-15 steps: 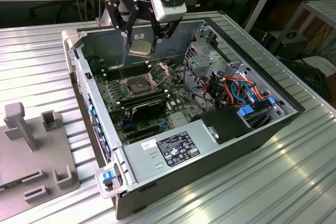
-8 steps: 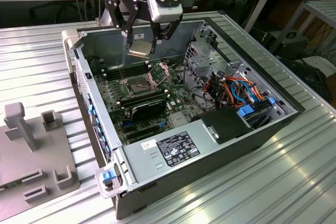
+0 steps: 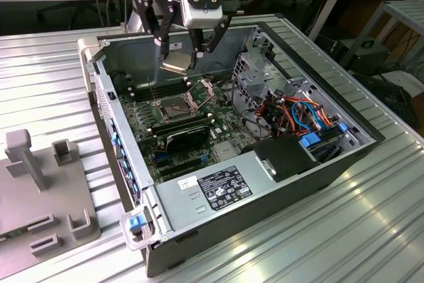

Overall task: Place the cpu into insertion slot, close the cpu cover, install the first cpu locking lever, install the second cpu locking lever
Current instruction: 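Place the cpu into insertion slot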

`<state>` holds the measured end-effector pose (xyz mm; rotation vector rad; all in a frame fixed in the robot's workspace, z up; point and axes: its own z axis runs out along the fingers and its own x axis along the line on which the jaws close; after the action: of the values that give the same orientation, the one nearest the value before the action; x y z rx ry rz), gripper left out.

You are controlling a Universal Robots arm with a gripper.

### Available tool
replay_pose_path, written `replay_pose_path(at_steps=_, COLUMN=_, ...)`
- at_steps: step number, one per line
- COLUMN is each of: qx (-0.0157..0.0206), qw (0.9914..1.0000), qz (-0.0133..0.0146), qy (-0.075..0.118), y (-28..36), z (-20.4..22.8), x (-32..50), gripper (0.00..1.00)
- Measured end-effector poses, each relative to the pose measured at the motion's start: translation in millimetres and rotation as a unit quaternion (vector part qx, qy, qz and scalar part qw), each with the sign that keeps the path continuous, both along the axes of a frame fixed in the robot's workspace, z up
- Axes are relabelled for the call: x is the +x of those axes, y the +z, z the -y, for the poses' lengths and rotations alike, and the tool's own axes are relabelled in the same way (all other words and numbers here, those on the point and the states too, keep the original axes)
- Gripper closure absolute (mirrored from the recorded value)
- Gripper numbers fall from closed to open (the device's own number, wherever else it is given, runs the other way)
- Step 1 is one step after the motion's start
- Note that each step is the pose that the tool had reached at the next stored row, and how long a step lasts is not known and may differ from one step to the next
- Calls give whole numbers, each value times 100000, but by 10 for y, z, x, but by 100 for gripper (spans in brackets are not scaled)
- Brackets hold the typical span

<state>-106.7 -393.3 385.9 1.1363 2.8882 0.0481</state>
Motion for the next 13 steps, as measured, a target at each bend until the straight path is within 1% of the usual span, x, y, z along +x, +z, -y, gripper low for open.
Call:
replay_pose_path(at_steps=1, qx=0, qw=99995, qz=0, qy=-1019, y=-5, z=0, x=1, gripper=45)
replay_pose_path(at_steps=4, qx=-1, qw=99972, qz=-5, qy=-2368, y=-11, z=-12, x=13, gripper=45)
replay_pose_path(at_steps=5, qx=-3, qw=99961, qz=-9, qy=-2790, y=-17, z=-36, x=22, gripper=45)
replay_pose_path(at_steps=7, qx=2, qw=99942, qz=-5, qy=-3391, y=-26, z=-66, x=31, gripper=45)
replay_pose_path(at_steps=9, qx=0, qw=99922, qz=-5, qy=-3943, y=-31, z=-82, x=33, gripper=45)
replay_pose_path(at_steps=10, qx=2, qw=99893, qz=-4, qy=-4630, y=-35, z=-87, x=35, gripper=45)
replay_pose_path(at_steps=13, qx=-1, qw=99768, qz=-8, qy=-6807, y=-41, z=-89, x=35, gripper=45)
